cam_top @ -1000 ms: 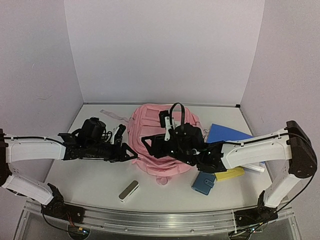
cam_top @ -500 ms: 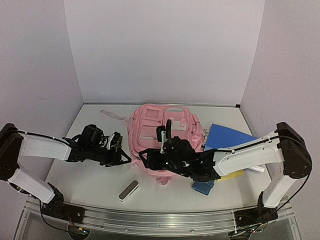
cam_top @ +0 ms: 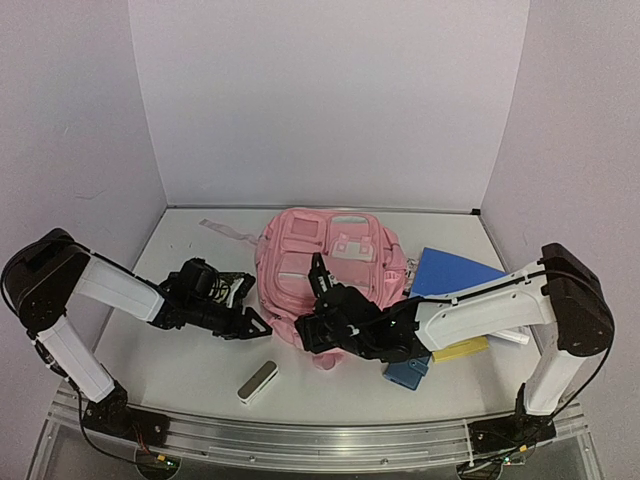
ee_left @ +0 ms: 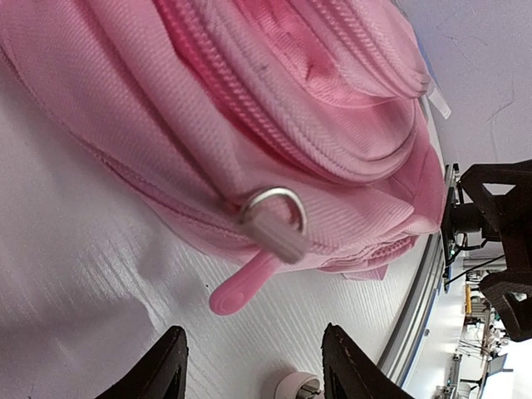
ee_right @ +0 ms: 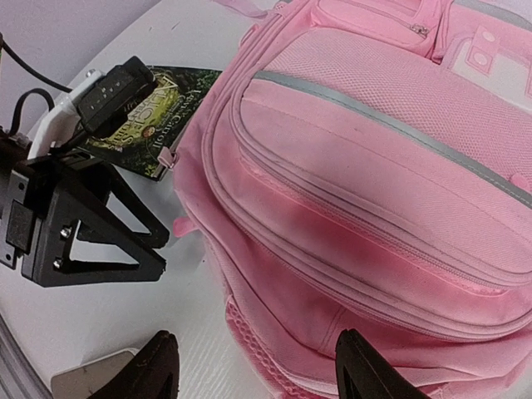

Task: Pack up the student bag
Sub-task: Unzip the student bag at the center of the board.

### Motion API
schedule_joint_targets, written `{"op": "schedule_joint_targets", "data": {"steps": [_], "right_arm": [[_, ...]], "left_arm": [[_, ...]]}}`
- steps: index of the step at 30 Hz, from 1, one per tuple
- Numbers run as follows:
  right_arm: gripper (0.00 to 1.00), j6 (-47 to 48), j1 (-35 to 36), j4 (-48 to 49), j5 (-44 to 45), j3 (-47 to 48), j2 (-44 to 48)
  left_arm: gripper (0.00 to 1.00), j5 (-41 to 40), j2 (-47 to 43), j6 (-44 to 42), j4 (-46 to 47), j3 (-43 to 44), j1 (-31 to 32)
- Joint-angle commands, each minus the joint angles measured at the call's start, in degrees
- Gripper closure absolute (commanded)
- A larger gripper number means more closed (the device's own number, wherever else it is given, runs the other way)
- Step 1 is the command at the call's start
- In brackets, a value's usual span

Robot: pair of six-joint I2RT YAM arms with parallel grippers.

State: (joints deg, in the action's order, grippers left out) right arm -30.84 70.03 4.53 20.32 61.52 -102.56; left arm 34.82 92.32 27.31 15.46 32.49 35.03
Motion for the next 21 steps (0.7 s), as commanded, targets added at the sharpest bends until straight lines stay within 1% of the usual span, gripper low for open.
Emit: {"op": "schedule_joint_targets", "data": {"steps": [1,9,14,16,21], "right_arm": [[0.39,2.7,-0.2,-1.5,1.0,2.2,-0.4],[0.39,5.0,-0.6,-2.2,1.4,4.4,-3.2],[0.38,6.1,-1.3,-3.0,1.4,5.7,-4.9],[0.39,6.2,-1.7,-3.5,1.5,6.3,-5.8],[0.44,6.1,-2.9,-4.5,1.6,7.8,-7.9]], "left_arm": [[0.46,0.8,0.8,-1.0,5.5,0.9,-0.3],[0.51,-1.1,2.8,-1.8,6.2,2.0,-0.3],[0.55,-0.2,3.5,-1.3,8.1,2.3,-0.3],[0.56,0.1,4.3,-1.3,8.3,2.6,-0.3],[0.59,0.0,5.3,-1.6,8.9,3.4,-0.3]]}}
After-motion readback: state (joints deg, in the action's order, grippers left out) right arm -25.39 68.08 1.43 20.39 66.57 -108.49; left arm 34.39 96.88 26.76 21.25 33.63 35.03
